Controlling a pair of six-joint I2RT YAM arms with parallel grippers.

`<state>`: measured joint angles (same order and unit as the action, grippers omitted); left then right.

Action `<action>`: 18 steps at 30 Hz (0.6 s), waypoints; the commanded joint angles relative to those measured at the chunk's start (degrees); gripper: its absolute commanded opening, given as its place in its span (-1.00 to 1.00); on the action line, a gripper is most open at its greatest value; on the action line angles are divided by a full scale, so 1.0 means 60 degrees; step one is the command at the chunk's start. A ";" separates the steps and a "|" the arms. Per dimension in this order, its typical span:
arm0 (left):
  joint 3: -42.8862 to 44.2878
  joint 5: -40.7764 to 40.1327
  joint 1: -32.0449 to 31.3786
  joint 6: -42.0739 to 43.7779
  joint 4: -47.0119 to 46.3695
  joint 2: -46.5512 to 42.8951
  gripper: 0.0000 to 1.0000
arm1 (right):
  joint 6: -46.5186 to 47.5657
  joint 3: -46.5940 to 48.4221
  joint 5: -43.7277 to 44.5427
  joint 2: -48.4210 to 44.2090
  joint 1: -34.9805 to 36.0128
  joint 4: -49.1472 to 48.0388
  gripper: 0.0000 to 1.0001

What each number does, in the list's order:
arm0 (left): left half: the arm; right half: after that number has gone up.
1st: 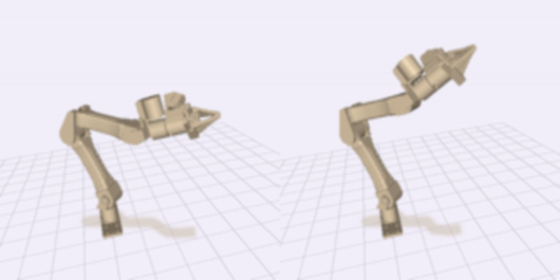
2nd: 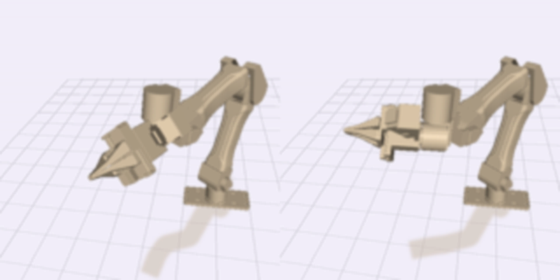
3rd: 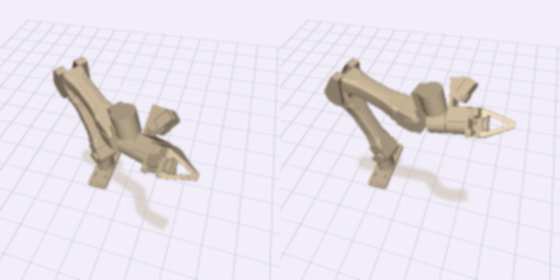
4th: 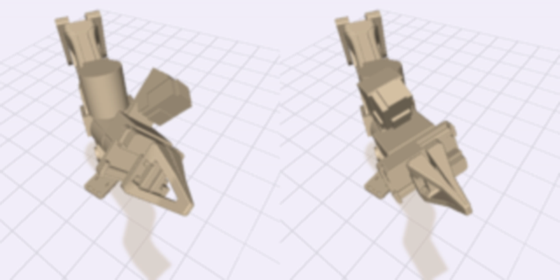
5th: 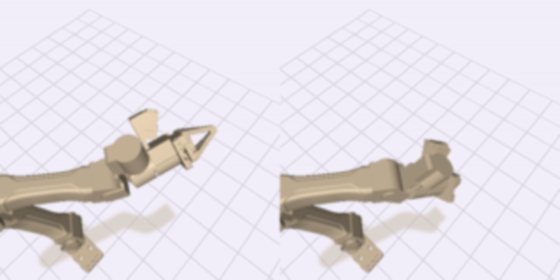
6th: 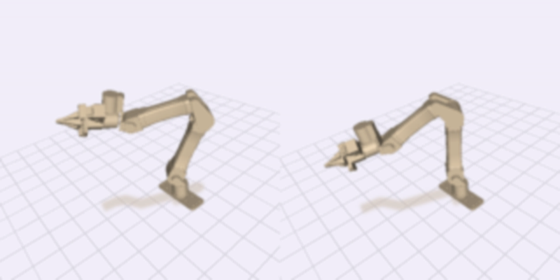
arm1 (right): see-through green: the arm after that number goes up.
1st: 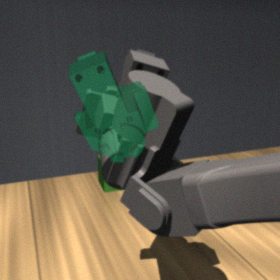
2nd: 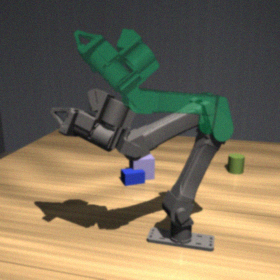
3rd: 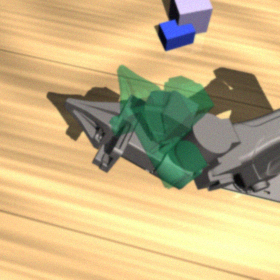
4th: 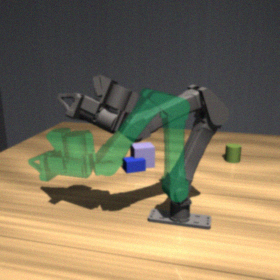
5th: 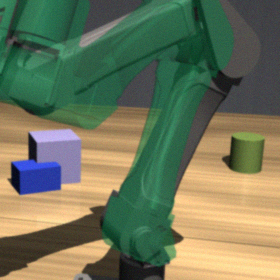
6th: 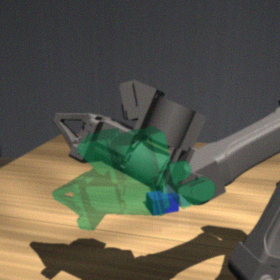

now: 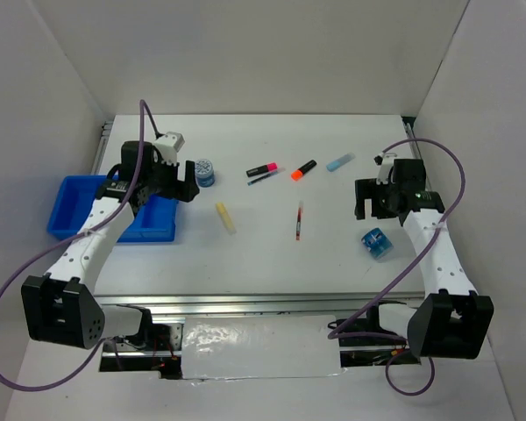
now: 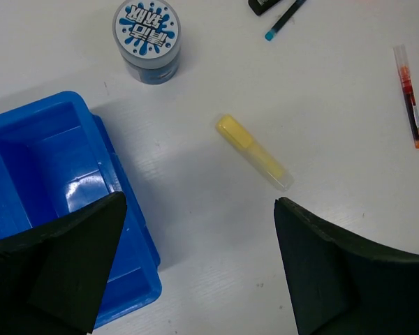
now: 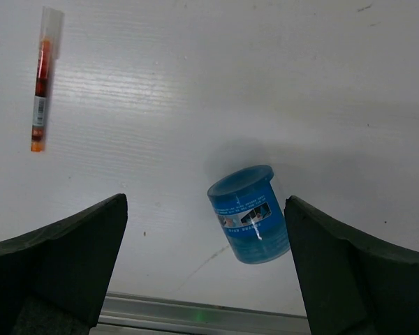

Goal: Sort the stationery into containers
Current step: Pick up the stationery from the corner of the board.

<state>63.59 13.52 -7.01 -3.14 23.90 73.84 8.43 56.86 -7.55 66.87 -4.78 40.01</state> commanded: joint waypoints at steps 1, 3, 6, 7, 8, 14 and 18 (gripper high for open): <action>-0.0037 -0.0275 -0.0092 0.0215 -0.0569 -0.0383 0.99 | 0.0163 -0.0145 0.0101 -0.0203 -0.0098 0.0202 0.99; -0.0052 -0.0218 -0.0107 0.0405 -0.0571 -0.0413 0.99 | 0.0236 -0.0262 0.0145 -0.0217 -0.0098 0.0231 0.99; -0.0037 0.0119 -0.0107 0.0903 -0.0482 -0.0486 0.99 | 0.0455 -0.0380 0.0189 -0.0217 -0.0112 0.0377 0.99; -0.0066 0.0366 -0.0107 0.0947 -0.0511 -0.0573 0.99 | 0.0543 -0.0409 0.0247 -0.0174 -0.0127 0.0479 0.99; -0.0096 0.0514 -0.0121 0.1107 -0.0541 -0.0632 0.99 | 0.0631 -0.0438 0.0291 -0.0130 -0.0127 0.0524 0.99; -0.0184 0.0999 -0.0312 0.1636 -0.0424 -0.0940 0.99 | 0.1319 -0.0732 0.0891 0.0280 -0.0156 0.0758 0.99; -0.0242 0.0926 -0.0502 0.1651 -0.0380 -0.1086 0.99 | 0.1510 -0.0878 0.1229 0.0661 -0.0171 0.0656 0.99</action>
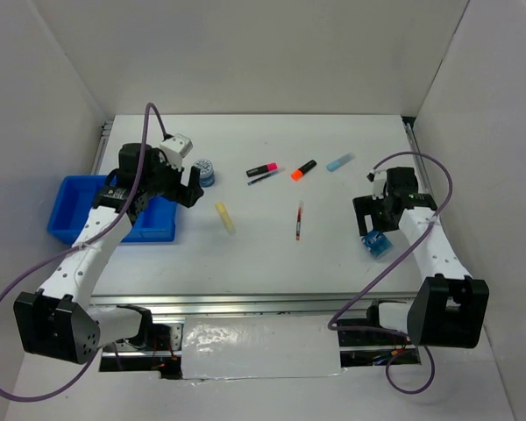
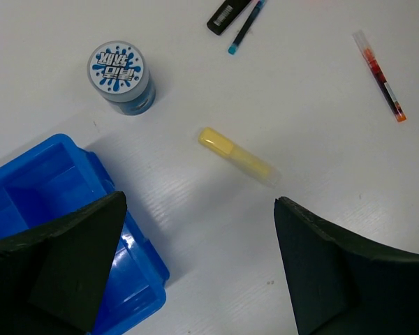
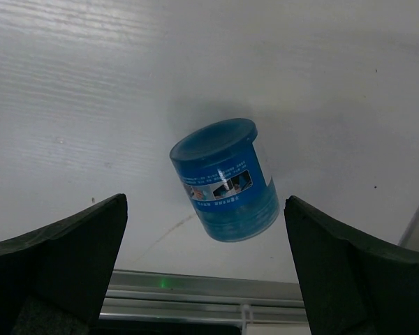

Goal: Sort the stationery into containers
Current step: Pick up the stationery from the corner of the board.

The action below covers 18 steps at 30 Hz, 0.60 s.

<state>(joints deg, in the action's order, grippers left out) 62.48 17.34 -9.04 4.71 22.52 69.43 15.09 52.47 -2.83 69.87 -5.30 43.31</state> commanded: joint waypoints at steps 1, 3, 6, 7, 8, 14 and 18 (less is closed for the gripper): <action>-0.0086 0.0216 -0.0236 0.0343 -0.0165 -0.0380 0.99 | 0.0414 -0.0189 0.0442 0.0191 -0.0083 0.0048 0.99; -0.0174 0.0186 -0.0310 0.0343 -0.0194 -0.0438 0.99 | 0.0473 -0.0234 0.0660 0.0440 -0.0083 -0.0026 0.99; -0.0203 0.0259 -0.0398 0.0401 -0.0122 -0.0453 0.99 | 0.0634 -0.0219 0.0706 0.0821 -0.0083 -0.0084 0.99; -0.0203 0.0346 -0.0456 0.0474 -0.0005 -0.0453 0.99 | 0.0765 -0.0219 0.0735 0.0938 -0.0083 -0.0113 0.99; -0.0203 0.0376 -0.0471 0.0518 0.0040 -0.0439 0.99 | 0.0853 -0.0219 0.0721 0.1127 -0.0083 -0.0085 0.99; -0.0437 0.0610 -0.0559 0.0738 0.0157 -0.0716 0.99 | 0.1264 -0.0131 0.0765 0.1991 -0.0083 0.0047 0.99; -0.0773 0.0916 -0.0559 0.0825 -0.0003 -0.0892 0.99 | 0.1279 -0.0219 0.0896 0.2563 -0.0083 -0.0230 0.98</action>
<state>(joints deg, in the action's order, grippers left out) 59.27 19.77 -12.10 7.66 24.01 66.06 21.43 51.27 1.34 83.46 -5.45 43.18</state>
